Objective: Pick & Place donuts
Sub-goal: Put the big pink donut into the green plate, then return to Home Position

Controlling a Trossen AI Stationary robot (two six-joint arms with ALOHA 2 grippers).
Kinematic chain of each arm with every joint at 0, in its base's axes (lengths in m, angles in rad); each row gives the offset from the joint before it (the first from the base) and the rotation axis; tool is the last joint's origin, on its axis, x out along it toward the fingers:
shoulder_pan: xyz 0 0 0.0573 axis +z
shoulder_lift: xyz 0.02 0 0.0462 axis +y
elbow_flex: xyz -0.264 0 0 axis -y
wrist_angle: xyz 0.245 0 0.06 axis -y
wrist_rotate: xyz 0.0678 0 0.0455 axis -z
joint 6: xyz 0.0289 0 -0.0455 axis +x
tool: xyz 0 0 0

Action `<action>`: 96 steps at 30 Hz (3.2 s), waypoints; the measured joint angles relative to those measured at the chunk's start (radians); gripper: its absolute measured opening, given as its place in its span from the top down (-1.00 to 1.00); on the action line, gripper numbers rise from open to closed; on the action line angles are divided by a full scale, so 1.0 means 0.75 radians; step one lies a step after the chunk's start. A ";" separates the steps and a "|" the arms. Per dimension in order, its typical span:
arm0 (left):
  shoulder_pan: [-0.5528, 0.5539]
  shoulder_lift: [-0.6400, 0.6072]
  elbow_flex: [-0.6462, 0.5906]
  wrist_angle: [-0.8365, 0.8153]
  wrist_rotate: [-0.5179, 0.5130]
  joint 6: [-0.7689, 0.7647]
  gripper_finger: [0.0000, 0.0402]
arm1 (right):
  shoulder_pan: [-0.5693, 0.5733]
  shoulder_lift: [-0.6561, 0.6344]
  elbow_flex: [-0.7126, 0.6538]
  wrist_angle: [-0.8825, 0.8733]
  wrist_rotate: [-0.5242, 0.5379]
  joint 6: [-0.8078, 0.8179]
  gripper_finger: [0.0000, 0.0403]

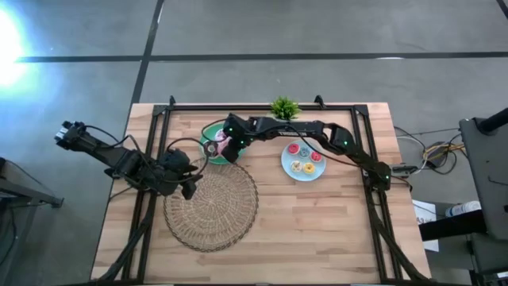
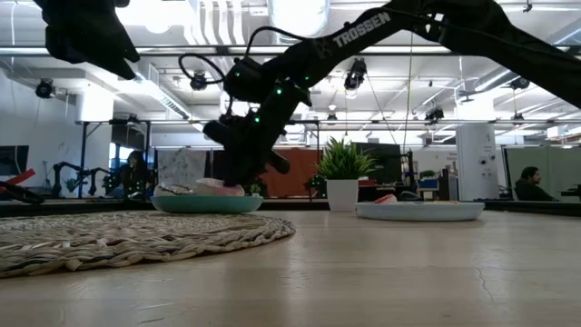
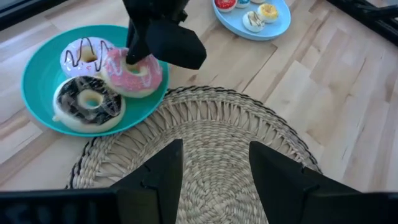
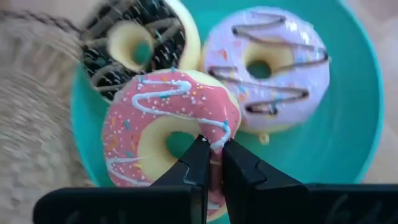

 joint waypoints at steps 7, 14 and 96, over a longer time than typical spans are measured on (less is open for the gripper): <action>0.001 0.000 0.000 -0.040 -0.006 0.000 0.21 | -0.001 0.003 0.011 0.006 0.090 -0.079 0.74; 0.001 0.000 0.000 -0.093 -0.040 0.001 0.21 | -0.006 0.003 0.007 -0.074 0.099 -0.147 0.37; 0.749 -0.828 -0.824 1.053 0.782 0.639 0.21 | 0.297 -2.751 -2.408 0.936 0.168 0.412 0.09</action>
